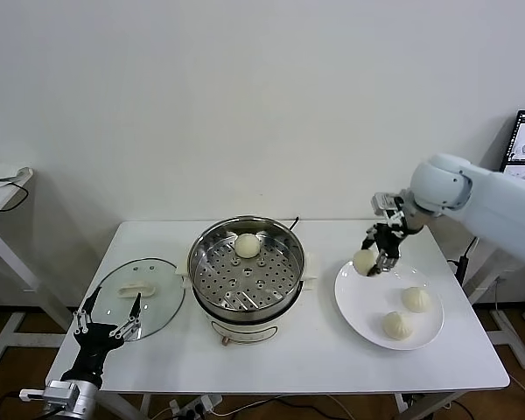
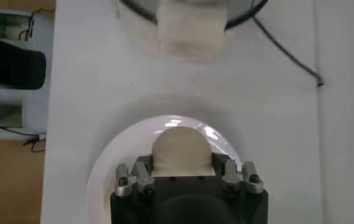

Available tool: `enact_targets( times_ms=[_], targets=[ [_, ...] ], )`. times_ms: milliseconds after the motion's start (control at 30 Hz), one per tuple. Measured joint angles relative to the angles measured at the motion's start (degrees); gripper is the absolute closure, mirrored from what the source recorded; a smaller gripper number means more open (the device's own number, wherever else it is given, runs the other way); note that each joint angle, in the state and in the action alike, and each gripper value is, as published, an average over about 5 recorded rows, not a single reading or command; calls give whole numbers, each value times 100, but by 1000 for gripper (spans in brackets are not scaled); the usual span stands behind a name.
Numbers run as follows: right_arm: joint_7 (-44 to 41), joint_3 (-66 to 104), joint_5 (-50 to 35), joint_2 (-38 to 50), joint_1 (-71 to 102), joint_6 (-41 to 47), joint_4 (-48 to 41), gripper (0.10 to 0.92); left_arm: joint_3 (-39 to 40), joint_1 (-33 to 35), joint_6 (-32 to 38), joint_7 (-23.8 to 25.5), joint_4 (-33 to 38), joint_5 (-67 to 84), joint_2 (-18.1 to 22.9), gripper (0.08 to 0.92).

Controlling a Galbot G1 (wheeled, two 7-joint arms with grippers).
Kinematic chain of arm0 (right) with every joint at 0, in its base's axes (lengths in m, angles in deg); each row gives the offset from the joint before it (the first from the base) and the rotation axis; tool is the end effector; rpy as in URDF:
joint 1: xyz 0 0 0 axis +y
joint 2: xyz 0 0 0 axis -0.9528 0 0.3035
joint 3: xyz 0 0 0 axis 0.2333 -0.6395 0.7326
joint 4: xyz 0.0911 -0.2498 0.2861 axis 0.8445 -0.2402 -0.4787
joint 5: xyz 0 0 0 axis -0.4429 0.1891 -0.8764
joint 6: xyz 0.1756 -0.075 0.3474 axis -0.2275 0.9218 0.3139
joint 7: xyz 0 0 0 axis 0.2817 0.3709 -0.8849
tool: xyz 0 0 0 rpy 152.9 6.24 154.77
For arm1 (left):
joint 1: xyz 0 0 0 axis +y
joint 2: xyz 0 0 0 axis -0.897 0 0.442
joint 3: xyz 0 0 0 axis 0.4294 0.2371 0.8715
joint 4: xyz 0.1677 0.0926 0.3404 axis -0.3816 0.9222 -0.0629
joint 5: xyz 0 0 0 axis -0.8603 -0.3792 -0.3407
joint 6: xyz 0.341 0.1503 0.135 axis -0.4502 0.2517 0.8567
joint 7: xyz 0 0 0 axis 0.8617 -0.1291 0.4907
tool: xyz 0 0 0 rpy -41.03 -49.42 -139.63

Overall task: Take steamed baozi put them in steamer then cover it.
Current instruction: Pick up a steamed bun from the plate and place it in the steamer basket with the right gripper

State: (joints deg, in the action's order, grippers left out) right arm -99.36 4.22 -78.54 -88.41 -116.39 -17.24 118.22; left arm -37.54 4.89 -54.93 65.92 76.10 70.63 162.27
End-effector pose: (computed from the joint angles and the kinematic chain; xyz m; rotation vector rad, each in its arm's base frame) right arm 0.5593 -0.0791 -0.0111 1.3157 -1.4651 1.2691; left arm 0.1810 0.1308 -0.3455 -0.0347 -3.1117 -0.3334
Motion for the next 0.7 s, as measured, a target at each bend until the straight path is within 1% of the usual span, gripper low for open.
enact_targets(
  times_ms=[167, 367, 533, 700],
  targets=[
    [196, -229, -520, -391, -514, 439, 246, 378, -15, 14, 2, -5, 45, 0, -9, 177],
    [532, -284, -1017, -1109, -743, 902, 304, 379, -62, 18, 5, -15, 87, 0, 6, 177],
    [826, -210, -1224, -1823, -696, 1166, 166, 373, -101, 12, 6, -28, 122, 2, 13, 177],
    [969, -85, -1281, -2556, -501, 1313, -163, 372, -150, 11, 6, -29, 129, 4, 12, 177]
  ],
)
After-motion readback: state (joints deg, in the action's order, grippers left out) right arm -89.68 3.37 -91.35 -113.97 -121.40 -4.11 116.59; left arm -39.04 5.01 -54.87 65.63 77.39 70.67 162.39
